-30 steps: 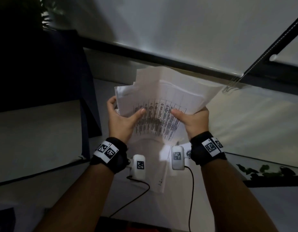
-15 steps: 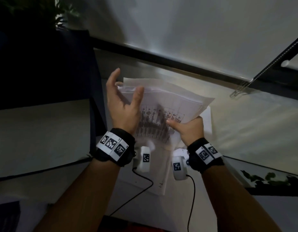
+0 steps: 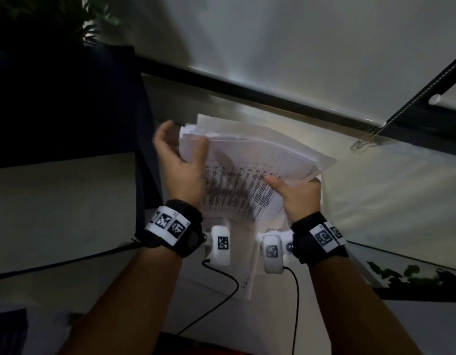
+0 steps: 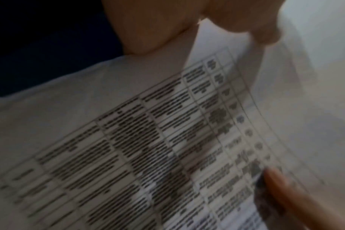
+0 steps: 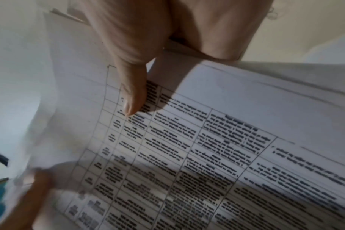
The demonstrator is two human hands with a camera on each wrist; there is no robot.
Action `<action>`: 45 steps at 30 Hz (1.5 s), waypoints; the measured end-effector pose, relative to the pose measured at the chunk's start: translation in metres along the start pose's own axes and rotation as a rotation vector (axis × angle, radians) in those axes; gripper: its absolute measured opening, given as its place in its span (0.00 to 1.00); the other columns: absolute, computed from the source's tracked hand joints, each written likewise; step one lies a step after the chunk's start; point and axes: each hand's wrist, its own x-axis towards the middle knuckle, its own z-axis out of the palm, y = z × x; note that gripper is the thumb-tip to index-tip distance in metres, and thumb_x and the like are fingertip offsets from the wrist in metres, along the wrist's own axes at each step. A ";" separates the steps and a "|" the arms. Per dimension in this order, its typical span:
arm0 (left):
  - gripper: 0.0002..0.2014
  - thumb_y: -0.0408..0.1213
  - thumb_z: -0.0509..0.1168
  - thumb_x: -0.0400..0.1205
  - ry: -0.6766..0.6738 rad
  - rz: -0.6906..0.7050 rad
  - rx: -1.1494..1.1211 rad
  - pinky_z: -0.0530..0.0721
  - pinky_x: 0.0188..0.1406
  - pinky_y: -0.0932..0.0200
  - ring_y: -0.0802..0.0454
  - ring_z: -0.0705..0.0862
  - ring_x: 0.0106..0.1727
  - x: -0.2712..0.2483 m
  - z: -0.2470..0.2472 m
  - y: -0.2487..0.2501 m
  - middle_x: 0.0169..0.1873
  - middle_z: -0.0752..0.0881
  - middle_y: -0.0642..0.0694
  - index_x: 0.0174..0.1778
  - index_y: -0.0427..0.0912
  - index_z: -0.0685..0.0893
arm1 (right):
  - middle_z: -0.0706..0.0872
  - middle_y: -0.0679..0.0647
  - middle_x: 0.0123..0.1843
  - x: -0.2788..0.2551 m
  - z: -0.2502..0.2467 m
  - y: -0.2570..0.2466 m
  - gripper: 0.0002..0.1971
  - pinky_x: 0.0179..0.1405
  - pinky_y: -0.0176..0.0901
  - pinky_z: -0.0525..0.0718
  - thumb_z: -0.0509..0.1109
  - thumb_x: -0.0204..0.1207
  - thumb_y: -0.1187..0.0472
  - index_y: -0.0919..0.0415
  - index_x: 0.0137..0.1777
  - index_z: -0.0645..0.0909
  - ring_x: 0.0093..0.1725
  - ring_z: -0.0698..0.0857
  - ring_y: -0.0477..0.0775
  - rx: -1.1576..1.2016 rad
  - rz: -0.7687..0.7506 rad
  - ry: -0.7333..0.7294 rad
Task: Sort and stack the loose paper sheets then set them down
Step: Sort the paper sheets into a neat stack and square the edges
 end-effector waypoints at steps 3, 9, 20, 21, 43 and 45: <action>0.25 0.39 0.77 0.75 -0.067 0.006 0.107 0.87 0.50 0.61 0.61 0.86 0.52 -0.013 0.005 -0.004 0.53 0.84 0.52 0.65 0.40 0.74 | 0.94 0.46 0.45 0.005 -0.007 -0.009 0.17 0.53 0.47 0.90 0.86 0.62 0.71 0.55 0.48 0.88 0.49 0.93 0.49 0.020 -0.054 0.033; 0.32 0.47 0.79 0.72 -0.130 -0.008 0.124 0.89 0.53 0.58 0.58 0.87 0.55 -0.004 0.004 -0.001 0.57 0.83 0.53 0.67 0.47 0.72 | 0.91 0.48 0.50 0.000 -0.007 -0.031 0.27 0.48 0.47 0.91 0.86 0.62 0.70 0.67 0.61 0.81 0.51 0.92 0.48 0.085 -0.150 0.087; 0.21 0.61 0.69 0.76 0.132 -0.122 0.117 0.77 0.29 0.74 0.67 0.76 0.26 0.019 0.035 0.023 0.28 0.80 0.57 0.38 0.44 0.80 | 0.90 0.52 0.37 0.007 0.028 -0.056 0.09 0.41 0.50 0.84 0.65 0.79 0.66 0.49 0.48 0.81 0.41 0.88 0.59 0.109 -0.191 0.262; 0.18 0.57 0.70 0.76 0.151 -0.134 0.139 0.78 0.30 0.70 0.65 0.76 0.26 0.024 0.035 0.021 0.27 0.80 0.57 0.36 0.45 0.79 | 0.91 0.51 0.37 0.007 0.028 -0.055 0.10 0.42 0.50 0.84 0.64 0.79 0.66 0.48 0.50 0.79 0.42 0.88 0.57 0.075 -0.219 0.252; 0.37 0.34 0.87 0.57 -0.218 -0.231 0.087 0.88 0.54 0.61 0.57 0.88 0.57 -0.016 -0.006 -0.049 0.54 0.88 0.49 0.60 0.48 0.78 | 0.93 0.60 0.52 0.014 -0.012 0.018 0.24 0.56 0.60 0.90 0.86 0.57 0.68 0.63 0.55 0.87 0.55 0.92 0.61 0.069 0.078 -0.036; 0.37 0.35 0.86 0.59 -0.273 -0.237 0.070 0.88 0.54 0.58 0.50 0.89 0.58 -0.013 -0.008 -0.046 0.55 0.89 0.42 0.63 0.37 0.79 | 0.94 0.56 0.50 0.016 -0.009 0.013 0.23 0.54 0.61 0.91 0.87 0.55 0.67 0.60 0.52 0.88 0.53 0.93 0.60 0.035 0.045 -0.073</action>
